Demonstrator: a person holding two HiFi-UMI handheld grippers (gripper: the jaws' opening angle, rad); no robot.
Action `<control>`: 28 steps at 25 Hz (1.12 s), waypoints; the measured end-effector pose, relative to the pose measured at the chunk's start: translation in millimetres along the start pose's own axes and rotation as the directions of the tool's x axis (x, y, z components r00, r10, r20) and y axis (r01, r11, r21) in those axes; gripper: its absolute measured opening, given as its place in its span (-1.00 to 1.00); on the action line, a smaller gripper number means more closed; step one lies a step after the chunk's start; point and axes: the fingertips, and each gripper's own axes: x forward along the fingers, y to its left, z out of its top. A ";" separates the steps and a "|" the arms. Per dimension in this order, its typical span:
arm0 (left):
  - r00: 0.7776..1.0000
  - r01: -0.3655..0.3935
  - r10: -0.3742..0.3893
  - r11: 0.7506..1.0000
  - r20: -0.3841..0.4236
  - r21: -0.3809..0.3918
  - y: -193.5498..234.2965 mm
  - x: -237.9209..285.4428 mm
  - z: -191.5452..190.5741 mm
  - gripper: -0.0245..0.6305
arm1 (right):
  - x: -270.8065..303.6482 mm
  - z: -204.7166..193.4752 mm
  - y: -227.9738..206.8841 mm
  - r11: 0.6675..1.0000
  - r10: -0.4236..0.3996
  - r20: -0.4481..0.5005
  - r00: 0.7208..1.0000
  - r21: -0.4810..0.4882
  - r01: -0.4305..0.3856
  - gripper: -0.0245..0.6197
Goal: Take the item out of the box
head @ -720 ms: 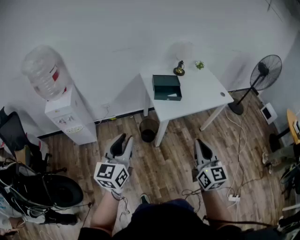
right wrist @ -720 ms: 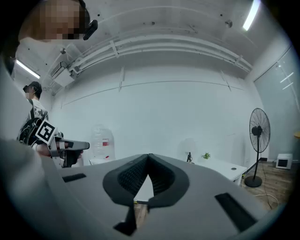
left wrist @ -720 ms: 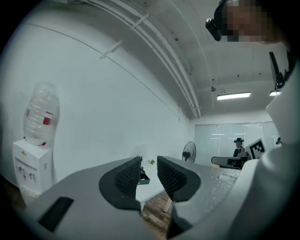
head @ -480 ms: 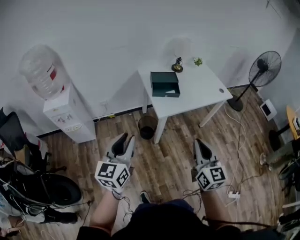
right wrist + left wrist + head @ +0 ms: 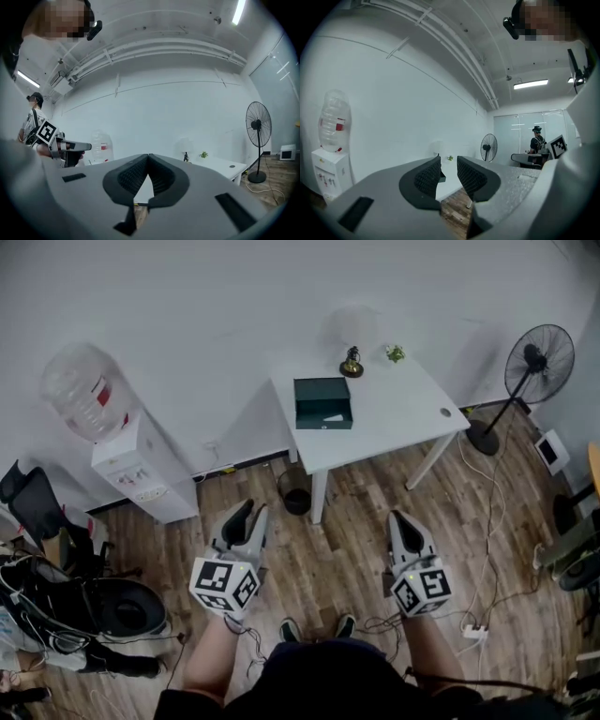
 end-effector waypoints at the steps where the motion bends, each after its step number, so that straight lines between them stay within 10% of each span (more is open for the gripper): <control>1: 1.000 -0.009 0.009 1.000 0.006 0.009 -9.3 4.8 3.5 -0.60 | -2.0 2.2 -10.0 1.000 0.005 0.006 1.000 0.003 -0.005 -0.90; 13: 0.996 -0.085 0.085 0.989 0.009 0.122 -119.0 69.6 15.9 -0.60 | -31.4 33.9 -138.5 0.998 0.063 0.078 0.995 0.006 -0.064 -0.65; 28: 0.997 -0.076 0.077 0.994 0.001 0.083 -67.8 162.6 5.2 -0.59 | 53.0 26.7 -194.1 1.000 0.019 0.033 0.999 0.003 -0.019 -0.67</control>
